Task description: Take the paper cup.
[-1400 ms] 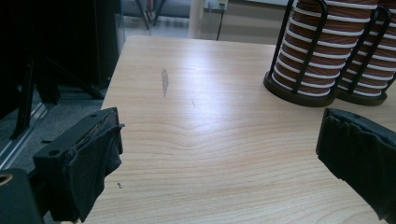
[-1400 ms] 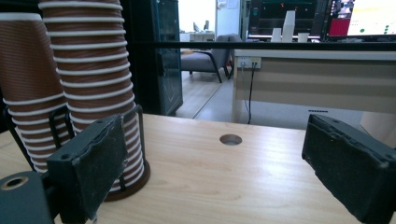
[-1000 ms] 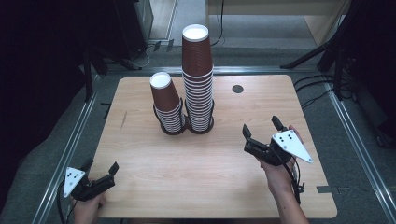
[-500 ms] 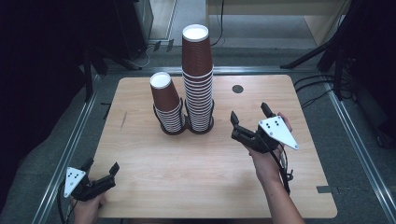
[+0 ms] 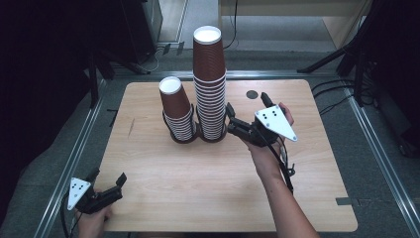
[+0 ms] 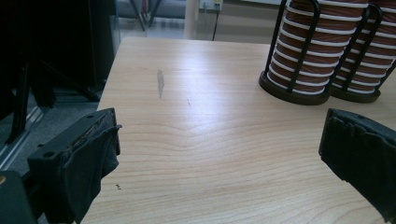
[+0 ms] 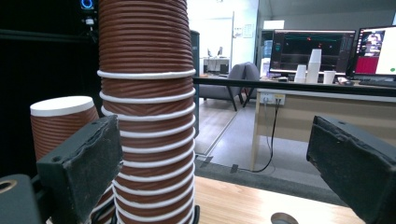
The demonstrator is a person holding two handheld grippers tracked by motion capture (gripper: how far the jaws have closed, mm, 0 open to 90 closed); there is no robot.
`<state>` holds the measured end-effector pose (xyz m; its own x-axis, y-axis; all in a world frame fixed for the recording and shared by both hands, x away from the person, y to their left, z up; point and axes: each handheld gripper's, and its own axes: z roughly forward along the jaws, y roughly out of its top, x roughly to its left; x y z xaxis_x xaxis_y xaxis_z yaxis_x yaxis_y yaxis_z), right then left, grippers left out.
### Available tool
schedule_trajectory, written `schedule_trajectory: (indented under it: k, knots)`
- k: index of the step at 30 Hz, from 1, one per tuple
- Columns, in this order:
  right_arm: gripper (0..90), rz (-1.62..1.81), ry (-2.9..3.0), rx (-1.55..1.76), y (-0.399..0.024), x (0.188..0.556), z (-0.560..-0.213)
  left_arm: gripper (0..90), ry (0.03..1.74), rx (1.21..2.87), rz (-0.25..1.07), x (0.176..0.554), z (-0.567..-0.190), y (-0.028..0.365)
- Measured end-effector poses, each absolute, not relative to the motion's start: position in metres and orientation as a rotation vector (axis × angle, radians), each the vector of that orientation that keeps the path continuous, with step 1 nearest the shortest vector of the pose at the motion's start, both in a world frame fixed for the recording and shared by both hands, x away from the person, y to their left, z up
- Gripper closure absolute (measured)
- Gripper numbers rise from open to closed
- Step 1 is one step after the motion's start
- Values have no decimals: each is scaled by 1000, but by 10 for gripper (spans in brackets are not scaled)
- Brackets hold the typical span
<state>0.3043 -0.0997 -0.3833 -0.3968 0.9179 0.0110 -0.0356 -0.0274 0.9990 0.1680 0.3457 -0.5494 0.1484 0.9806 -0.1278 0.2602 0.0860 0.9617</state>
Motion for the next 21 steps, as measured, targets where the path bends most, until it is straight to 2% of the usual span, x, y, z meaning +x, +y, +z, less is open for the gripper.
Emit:
schedule_trajectory:
  k: [21]
  knots:
    - [40, 1543, 1479, 936, -67, 326, -349, 0, 1310, 1383, 872, 168, -549, 346]
